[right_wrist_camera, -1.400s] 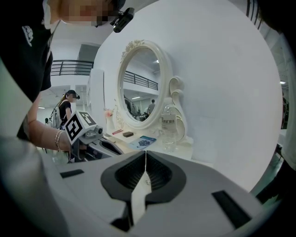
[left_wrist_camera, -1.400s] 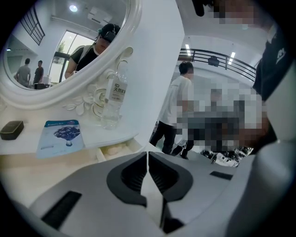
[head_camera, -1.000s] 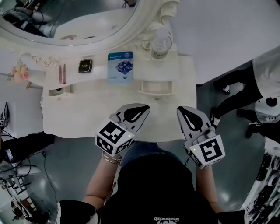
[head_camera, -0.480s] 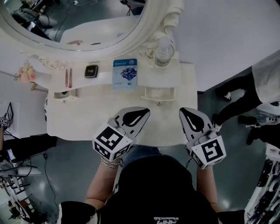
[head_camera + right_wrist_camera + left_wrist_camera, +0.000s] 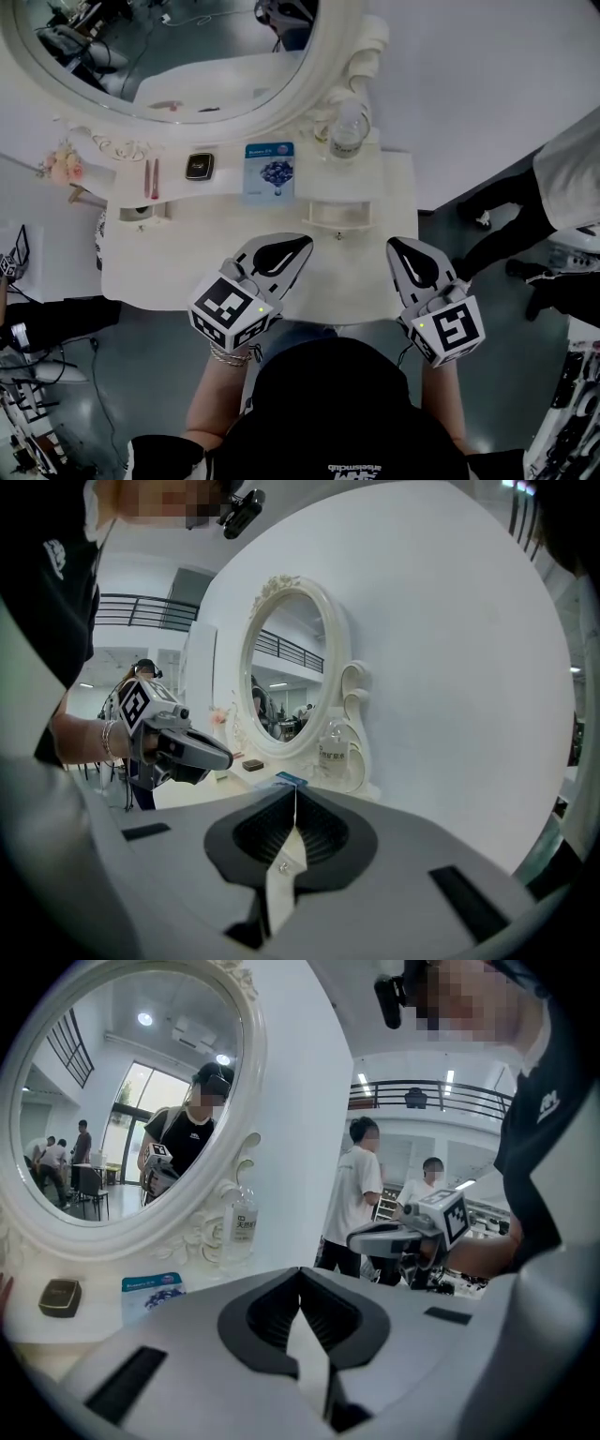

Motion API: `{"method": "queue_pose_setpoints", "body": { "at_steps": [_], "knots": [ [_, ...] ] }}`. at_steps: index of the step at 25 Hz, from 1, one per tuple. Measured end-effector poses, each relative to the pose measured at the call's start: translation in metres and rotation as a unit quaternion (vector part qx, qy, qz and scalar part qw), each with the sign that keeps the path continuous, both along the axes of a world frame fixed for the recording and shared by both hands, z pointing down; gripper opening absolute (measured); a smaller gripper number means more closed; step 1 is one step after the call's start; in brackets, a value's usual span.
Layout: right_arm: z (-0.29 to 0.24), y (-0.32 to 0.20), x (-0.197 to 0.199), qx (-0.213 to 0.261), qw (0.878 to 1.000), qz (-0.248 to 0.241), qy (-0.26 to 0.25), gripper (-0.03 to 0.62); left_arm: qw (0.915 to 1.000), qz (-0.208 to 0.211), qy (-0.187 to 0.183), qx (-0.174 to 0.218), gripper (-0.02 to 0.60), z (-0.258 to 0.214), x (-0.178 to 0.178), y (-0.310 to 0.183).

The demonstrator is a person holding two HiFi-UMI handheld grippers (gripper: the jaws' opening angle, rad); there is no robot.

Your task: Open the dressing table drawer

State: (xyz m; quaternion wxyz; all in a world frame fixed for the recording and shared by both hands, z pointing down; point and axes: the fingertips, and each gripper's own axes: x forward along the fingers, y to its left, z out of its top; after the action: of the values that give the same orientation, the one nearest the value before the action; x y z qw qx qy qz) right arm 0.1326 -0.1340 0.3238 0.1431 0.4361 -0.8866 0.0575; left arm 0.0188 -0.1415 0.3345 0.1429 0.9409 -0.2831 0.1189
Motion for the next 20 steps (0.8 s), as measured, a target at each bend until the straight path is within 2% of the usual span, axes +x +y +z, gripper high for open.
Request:
{"method": "queue_pose_setpoints", "body": {
  "at_steps": [13, 20],
  "knots": [
    [-0.02, -0.002, 0.004, 0.012, 0.999, 0.012, 0.03, 0.02, 0.9987, -0.034, 0.01, 0.036, 0.018, -0.021, -0.028, -0.004],
    [-0.036, 0.001, 0.01, 0.039, 0.999, 0.012, 0.023, 0.02, 0.9973, -0.045, 0.011, 0.057, 0.018, -0.037, -0.036, -0.007]
  ]
}}
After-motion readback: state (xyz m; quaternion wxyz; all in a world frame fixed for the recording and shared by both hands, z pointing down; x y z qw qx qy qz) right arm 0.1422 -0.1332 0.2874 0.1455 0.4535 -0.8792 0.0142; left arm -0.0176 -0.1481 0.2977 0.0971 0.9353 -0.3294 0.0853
